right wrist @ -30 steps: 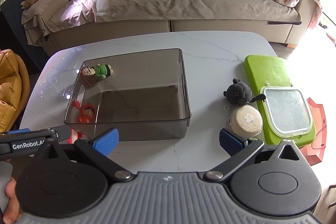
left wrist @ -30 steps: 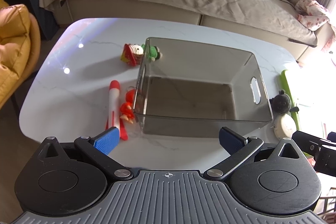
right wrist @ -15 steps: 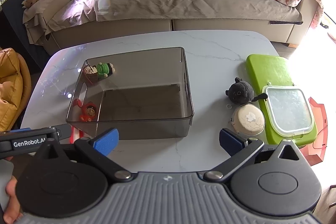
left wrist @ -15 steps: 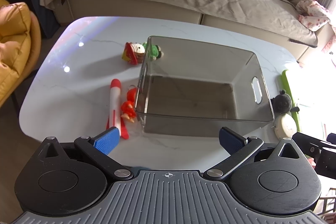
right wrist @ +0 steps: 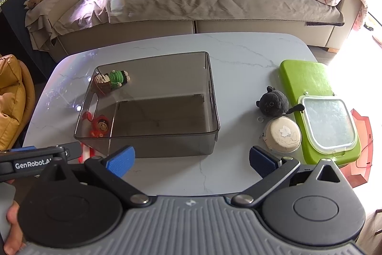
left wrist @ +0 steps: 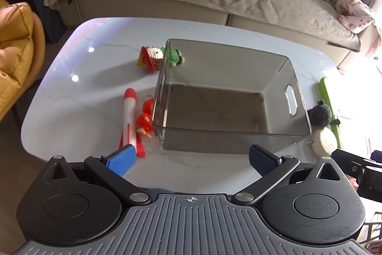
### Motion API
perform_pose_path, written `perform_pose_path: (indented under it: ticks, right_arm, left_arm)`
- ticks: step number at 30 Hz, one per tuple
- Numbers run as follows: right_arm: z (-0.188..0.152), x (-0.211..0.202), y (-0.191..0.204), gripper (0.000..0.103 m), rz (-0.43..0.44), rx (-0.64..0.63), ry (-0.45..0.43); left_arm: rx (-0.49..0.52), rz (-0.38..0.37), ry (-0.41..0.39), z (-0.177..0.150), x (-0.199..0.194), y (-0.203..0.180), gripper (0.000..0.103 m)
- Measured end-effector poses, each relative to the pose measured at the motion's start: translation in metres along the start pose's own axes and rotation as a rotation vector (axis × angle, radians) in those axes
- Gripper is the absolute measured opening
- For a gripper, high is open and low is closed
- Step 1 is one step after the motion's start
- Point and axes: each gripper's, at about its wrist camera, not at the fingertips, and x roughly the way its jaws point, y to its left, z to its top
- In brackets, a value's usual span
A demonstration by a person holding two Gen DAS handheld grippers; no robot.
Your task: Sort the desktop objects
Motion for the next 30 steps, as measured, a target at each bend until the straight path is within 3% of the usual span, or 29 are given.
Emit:
perform_pose_path:
  ticks: [30]
  right_arm:
    - [0.005,0.010,-0.007,0.103,-0.004,0.003,0.030]
  left_arm:
    - [0.005,0.001,0.040,-0.001,0.018,0.004,0.103]
